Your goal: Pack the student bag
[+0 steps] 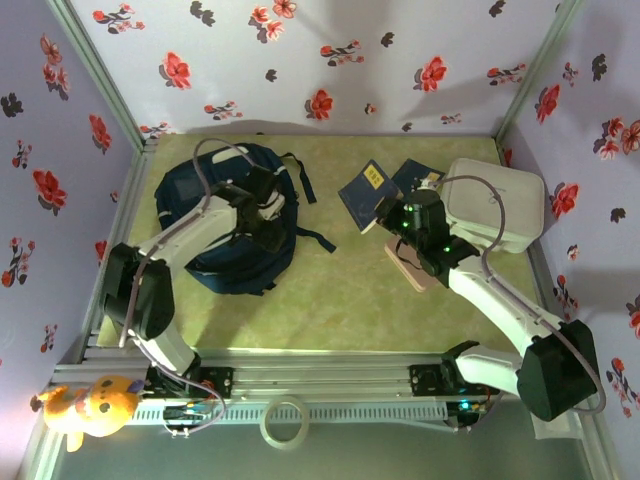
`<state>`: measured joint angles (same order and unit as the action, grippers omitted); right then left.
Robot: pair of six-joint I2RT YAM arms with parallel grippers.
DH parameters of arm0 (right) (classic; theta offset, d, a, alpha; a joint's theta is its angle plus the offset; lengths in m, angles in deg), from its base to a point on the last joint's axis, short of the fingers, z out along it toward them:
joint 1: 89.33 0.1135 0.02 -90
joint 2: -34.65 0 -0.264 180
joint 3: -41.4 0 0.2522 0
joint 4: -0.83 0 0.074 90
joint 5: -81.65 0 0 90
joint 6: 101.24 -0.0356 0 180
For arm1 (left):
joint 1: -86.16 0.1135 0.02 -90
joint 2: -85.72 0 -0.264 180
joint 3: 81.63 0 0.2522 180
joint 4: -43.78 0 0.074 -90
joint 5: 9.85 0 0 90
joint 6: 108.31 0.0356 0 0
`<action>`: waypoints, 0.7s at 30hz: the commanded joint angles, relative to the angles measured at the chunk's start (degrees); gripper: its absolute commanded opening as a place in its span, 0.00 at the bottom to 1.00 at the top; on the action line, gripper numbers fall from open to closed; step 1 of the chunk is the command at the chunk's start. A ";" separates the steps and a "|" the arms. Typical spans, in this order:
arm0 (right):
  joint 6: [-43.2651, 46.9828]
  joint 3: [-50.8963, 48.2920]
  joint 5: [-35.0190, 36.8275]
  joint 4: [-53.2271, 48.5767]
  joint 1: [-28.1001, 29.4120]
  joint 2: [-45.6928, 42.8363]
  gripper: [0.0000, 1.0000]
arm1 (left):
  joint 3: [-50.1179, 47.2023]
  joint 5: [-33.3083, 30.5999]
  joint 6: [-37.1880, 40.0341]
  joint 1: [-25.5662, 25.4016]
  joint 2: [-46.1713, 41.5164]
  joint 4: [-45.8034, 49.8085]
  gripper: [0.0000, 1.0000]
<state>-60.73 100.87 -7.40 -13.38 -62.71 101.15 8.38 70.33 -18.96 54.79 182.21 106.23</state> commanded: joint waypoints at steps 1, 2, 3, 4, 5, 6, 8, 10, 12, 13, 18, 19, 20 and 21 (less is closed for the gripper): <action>0.04 1.07 1.60 1.55 -0.33 -1.00 0.08 | 0.74 -7.30 1.79 -0.86 1.59 2.99 0.82; -0.12 0.92 1.57 1.59 -0.33 -0.92 0.08 | 0.94 -8.11 1.66 -0.97 2.42 3.06 0.81; -0.15 0.83 1.51 1.61 -0.32 -0.85 0.08 | 1.28 -8.94 1.38 -1.06 3.28 3.27 0.80; -0.40 0.73 1.43 1.72 -0.33 -0.77 0.08 | 1.88 -9.75 1.10 -1.20 4.37 3.51 0.79; -0.59 0.59 1.34 1.96 -0.30 -0.76 0.08 | 2.57 -10.17 0.93 -1.31 5.44 3.52 0.79; -0.73 0.48 1.25 2.26 -0.33 -0.76 0.08 | 3.06 -10.44 0.67 -1.39 6.37 5.17 0.78; -1.00 0.05 1.22 2.94 -0.29 -0.78 0.08 | 4.10 -10.59 0.00 -1.38 7.97 5.22 0.78; -1.04 -0.32 1.72 3.22 -0.33 -1.06 0.08 | 4.93 -10.69 -0.65 -1.41 9.24 4.89 0.77; -1.04 -0.64 2.42 3.64 -0.29 -1.50 0.08 | 5.75 -10.70 -0.85 -1.40 10.28 4.23 0.75; -0.97 -0.95 2.63 4.06 -0.33 -1.67 0.08 | 6.26 -10.61 -0.81 -1.41 10.68 2.93 0.73; -0.19 -1.28 2.96 4.15 -0.33 -1.88 0.08 | 12.67 -7.02 -3.02 -1.43 14.71 0.53 0.68; -0.08 -1.33 3.22 3.72 -0.42 -2.09 0.08 | 14.55 -6.51 -3.21 -1.50 15.87 0.56 0.67; 0.01 -1.40 3.67 3.27 -0.41 -2.36 0.08 | 16.18 -6.03 -3.39 -1.52 16.92 0.39 0.66; 0.06 -1.56 4.03 2.94 -0.51 -2.71 0.08 | 17.33 -5.70 -3.44 -1.58 17.63 0.07 0.65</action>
<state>-61.15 99.63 -6.06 -13.03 -62.71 100.93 21.36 63.27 -20.53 53.54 197.81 108.96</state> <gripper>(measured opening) 0.109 0.655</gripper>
